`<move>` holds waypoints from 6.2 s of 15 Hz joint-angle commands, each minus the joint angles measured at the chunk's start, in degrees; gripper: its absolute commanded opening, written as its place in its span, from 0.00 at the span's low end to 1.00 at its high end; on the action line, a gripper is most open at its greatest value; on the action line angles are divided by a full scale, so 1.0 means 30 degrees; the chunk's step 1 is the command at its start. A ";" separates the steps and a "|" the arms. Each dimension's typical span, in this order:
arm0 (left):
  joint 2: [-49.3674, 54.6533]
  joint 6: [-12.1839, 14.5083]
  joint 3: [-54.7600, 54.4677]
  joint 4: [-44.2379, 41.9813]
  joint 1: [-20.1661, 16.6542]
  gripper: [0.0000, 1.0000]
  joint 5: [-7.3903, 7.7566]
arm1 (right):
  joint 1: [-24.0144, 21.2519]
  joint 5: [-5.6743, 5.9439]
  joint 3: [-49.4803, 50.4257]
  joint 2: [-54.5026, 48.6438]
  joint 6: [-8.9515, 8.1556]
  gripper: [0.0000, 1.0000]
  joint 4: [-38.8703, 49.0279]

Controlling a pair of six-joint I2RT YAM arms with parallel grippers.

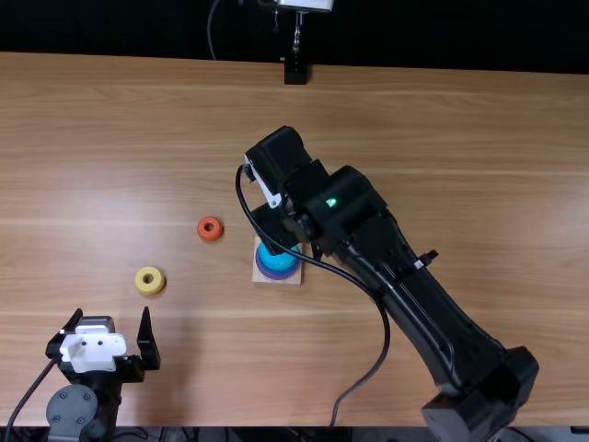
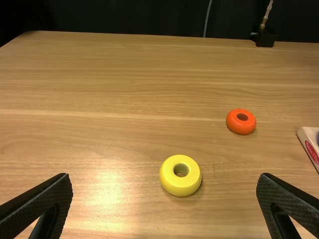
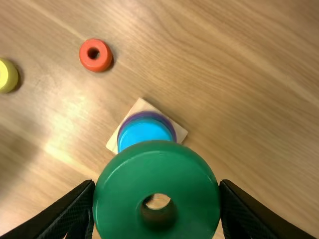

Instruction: Build the Hanoi tower: stack the rings onto the peg from bottom to top in this color order: purple, dark blue, light blue, dark green, light green, yellow, orange.

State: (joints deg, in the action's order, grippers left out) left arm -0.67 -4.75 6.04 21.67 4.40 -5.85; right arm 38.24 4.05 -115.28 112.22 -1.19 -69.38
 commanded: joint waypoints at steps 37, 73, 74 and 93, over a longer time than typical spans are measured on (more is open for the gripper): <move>0.0222 0.0003 -0.2014 0.1600 -0.0003 1.00 -0.0160 | 0.0672 0.0969 -0.0390 0.0414 0.0081 1.00 -0.0201; 0.0222 0.0003 -0.2014 0.1600 -0.0003 1.00 -0.0160 | -1.0725 -0.1949 2.2080 -1.0514 0.1135 1.00 1.0627; 0.0222 0.0003 -0.2014 0.1636 -0.0003 1.00 -0.0160 | -1.0754 -0.1949 2.1788 -0.9605 0.1135 1.00 1.0627; 0.0222 0.0003 -0.2014 0.1636 -0.0003 1.00 -0.0160 | -1.0959 -0.1633 2.0967 -0.6881 0.1065 1.00 0.9608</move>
State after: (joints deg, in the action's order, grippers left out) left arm -0.67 -4.73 6.04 21.67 4.40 -5.85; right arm 6.22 -1.45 -51.44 90.61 1.65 -40.42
